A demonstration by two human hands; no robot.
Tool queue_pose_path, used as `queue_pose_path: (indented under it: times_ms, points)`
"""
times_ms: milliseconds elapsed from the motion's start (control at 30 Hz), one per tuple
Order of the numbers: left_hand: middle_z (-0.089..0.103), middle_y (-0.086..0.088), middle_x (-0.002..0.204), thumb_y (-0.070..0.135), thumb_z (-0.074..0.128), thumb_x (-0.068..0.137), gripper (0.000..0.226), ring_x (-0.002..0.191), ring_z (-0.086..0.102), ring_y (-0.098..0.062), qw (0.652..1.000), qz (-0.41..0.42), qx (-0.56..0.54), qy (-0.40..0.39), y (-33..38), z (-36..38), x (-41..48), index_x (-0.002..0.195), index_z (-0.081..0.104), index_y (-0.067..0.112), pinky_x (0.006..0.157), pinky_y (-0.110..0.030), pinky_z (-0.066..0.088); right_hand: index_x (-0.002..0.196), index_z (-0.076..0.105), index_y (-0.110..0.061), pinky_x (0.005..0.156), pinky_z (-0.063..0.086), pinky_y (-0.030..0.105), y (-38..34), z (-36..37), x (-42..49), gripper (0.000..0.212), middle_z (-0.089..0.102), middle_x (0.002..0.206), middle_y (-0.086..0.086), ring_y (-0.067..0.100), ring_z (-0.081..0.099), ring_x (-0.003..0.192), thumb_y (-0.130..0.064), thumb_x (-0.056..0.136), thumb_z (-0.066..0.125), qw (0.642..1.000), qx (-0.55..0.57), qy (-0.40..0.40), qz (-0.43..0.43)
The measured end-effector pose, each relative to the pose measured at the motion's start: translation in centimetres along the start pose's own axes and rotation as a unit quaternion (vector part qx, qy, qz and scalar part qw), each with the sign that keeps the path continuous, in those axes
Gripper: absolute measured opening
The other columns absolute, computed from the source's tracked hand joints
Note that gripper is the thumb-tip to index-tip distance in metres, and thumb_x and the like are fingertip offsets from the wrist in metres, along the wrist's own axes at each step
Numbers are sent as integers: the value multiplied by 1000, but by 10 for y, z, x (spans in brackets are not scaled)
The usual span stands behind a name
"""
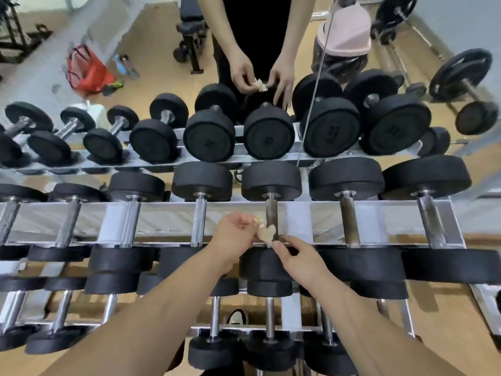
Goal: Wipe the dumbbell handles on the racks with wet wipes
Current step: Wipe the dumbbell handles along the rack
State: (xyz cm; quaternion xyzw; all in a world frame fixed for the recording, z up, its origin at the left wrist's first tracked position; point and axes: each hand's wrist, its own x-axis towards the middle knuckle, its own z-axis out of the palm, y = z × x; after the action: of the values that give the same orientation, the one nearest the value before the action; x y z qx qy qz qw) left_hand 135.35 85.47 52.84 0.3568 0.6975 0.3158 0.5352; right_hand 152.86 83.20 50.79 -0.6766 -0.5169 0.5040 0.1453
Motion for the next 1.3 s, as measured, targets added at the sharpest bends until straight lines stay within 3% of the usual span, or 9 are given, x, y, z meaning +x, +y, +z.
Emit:
queue_pose_path:
  times_ms: [133, 233, 333, 467, 633, 733, 933, 1133, 1300]
  points:
    - [78, -9, 92, 17, 67, 98, 7, 85, 73, -24, 999, -16, -21, -45, 1, 9, 16, 92, 69, 16, 85, -42, 62, 112, 63, -42, 86, 49, 17, -28, -10, 7, 36, 71, 99, -18, 1, 65, 98, -15, 91, 74, 984, 177, 14, -8]
    - [78, -7, 86, 13, 66, 99, 8, 77, 73, -20, 994, -22, -67, -80, 7, 14, 35, 94, 73, 11, 72, -33, 62, 100, 72, -32, 85, 61, 35, -47, -17, 23, 31, 78, 87, -5, 13, 73, 87, -4, 86, 77, 972, 234, 1, -1]
    - [79, -8, 95, 15, 62, 102, 13, 90, 76, -23, 989, -43, -81, -113, 9, 20, 50, 105, 74, 11, 81, -38, 63, 94, 78, -10, 76, 65, 40, -45, -25, 49, 15, 78, 83, 5, 25, 76, 83, 2, 86, 75, 966, 252, 46, 33]
    - [77, -1, 100, 17, 60, 102, 14, 87, 72, -13, 996, -61, -4, -62, -5, 16, 68, 110, 70, 21, 79, -33, 59, 84, 72, 1, 57, 59, 27, -39, -33, 88, 10, 72, 73, 12, 17, 68, 59, 7, 86, 64, 958, 242, 120, 100]
    - [75, -2, 103, 12, 60, 98, 17, 85, 69, -12, 995, -90, 31, -42, -23, 6, 83, 110, 68, 21, 73, -26, 53, 97, 74, -3, 84, 62, 39, -46, -14, 132, 13, 69, 79, 7, 18, 66, 74, 6, 89, 69, 918, 349, 112, 150]
    - [75, -3, 100, 14, 60, 98, 16, 84, 70, -14, 992, -108, 46, -53, -28, 6, 86, 107, 67, 26, 71, -25, 53, 93, 73, -9, 84, 60, 33, -42, -3, 140, 23, 72, 96, 8, 20, 69, 88, 12, 91, 63, 900, 395, 100, 157]
    - [75, -4, 99, 16, 62, 98, 15, 82, 71, -15, 990, -116, 57, -58, -29, 11, 88, 111, 68, 21, 68, -23, 51, 79, 75, -5, 66, 56, 32, -25, 10, 142, 20, 72, 78, 4, 23, 65, 73, 5, 71, 60, 957, 232, 122, 120]
    - [74, -2, 103, 13, 61, 100, 13, 85, 69, -14, 991, -113, 49, -57, -29, 9, 83, 106, 69, 21, 81, -27, 56, 54, 49, -9, 47, 24, 22, -13, 1, 121, 21, 33, 53, 5, 18, 31, 51, 8, 66, 48, 989, -53, -55, 129]
    - [73, -1, 105, 14, 59, 101, 16, 93, 70, -15, 990, -113, 44, -66, -25, 1, 82, 110, 68, 22, 92, -32, 59, 95, 65, 10, 62, 62, 37, -23, -13, 143, 12, 63, 80, 15, 29, 62, 63, 15, 89, 56, 933, 263, 17, 246]
